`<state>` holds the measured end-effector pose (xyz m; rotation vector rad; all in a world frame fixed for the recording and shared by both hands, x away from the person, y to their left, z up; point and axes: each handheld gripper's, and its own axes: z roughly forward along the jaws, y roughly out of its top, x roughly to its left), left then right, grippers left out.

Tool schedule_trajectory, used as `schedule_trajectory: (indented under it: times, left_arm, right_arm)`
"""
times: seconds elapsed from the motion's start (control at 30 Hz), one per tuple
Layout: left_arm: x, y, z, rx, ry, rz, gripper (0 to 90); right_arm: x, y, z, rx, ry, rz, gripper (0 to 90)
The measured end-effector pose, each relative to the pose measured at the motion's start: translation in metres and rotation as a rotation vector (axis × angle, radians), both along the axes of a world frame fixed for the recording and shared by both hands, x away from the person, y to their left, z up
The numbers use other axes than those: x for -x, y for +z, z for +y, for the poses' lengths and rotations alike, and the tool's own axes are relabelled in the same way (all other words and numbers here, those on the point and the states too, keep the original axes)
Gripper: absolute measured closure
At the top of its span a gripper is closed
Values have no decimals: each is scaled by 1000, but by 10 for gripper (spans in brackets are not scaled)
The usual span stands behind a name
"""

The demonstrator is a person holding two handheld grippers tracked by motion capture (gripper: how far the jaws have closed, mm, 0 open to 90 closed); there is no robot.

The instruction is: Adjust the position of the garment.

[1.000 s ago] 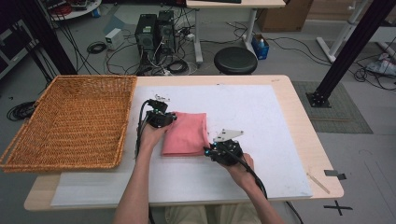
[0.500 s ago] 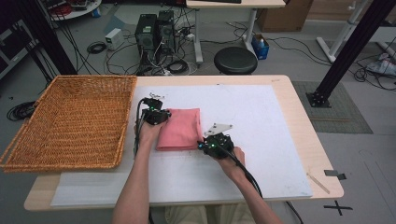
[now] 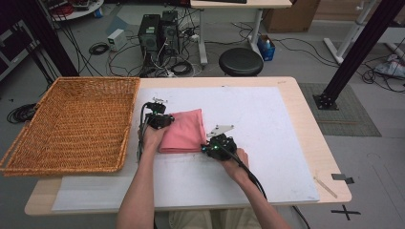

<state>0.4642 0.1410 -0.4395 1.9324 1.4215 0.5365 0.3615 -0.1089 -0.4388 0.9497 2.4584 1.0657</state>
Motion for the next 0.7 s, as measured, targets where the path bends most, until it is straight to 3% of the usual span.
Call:
schedule_trajectory:
  times: [0.2,0.33,0.43,0.5,0.7]
  left_arm:
    - [0,-1,1,-8,2,-4,753]
    - [1,0,2,-16,31,2,608]
    - [3,2,4,-10,46,21,476]
    - [5,4,5,-15,59,18,392]
    - [12,12,3,15,57,1,307]
  right_arm:
    - [0,-1,0,14,0,5,759]
    - [1,0,0,15,4,5,717]
    - [2,1,-2,-4,18,12,604]
    - [4,3,-4,-15,25,17,481]
    - [9,10,-17,-36,-14,-2,264]
